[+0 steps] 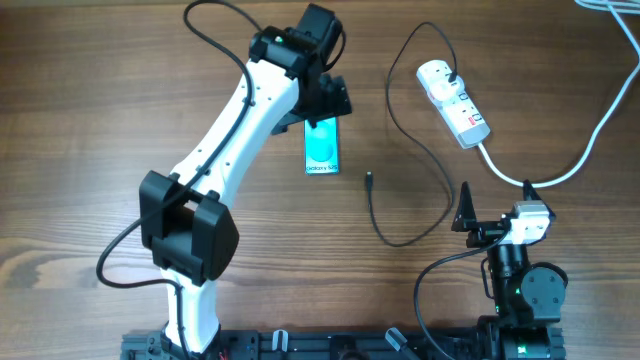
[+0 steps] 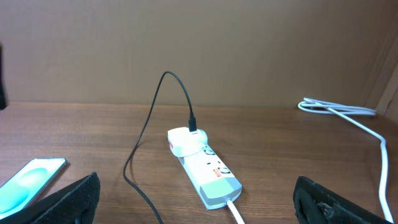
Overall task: Plug charger to phone and switch on socket
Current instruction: 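Move the left gripper over the phone and lower onto it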
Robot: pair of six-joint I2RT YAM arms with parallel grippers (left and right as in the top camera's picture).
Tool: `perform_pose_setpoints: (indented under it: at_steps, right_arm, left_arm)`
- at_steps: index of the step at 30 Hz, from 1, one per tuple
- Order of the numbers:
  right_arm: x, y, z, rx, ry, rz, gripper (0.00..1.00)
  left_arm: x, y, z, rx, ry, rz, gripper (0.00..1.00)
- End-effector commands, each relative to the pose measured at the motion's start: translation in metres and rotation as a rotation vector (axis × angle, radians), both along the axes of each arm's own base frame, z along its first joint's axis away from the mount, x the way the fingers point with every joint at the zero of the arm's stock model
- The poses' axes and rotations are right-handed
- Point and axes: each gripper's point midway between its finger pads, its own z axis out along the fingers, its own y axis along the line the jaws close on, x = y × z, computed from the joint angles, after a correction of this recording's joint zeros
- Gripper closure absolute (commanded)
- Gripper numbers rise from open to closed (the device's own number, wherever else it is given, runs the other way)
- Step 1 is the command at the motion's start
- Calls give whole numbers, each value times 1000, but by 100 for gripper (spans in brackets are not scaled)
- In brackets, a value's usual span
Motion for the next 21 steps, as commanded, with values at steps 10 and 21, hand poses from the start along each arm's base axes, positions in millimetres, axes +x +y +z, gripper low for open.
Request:
perform_pose_setpoints:
  at_steps: [10, 21]
  right_arm:
    - [0, -2, 1, -4, -7, -7, 0]
    - [0, -2, 1, -5, -7, -7, 0]
  left_arm:
    - [19, -7, -55, 136, -5, -73, 0]
    - [18, -19, -94, 114, 4, -165, 0]
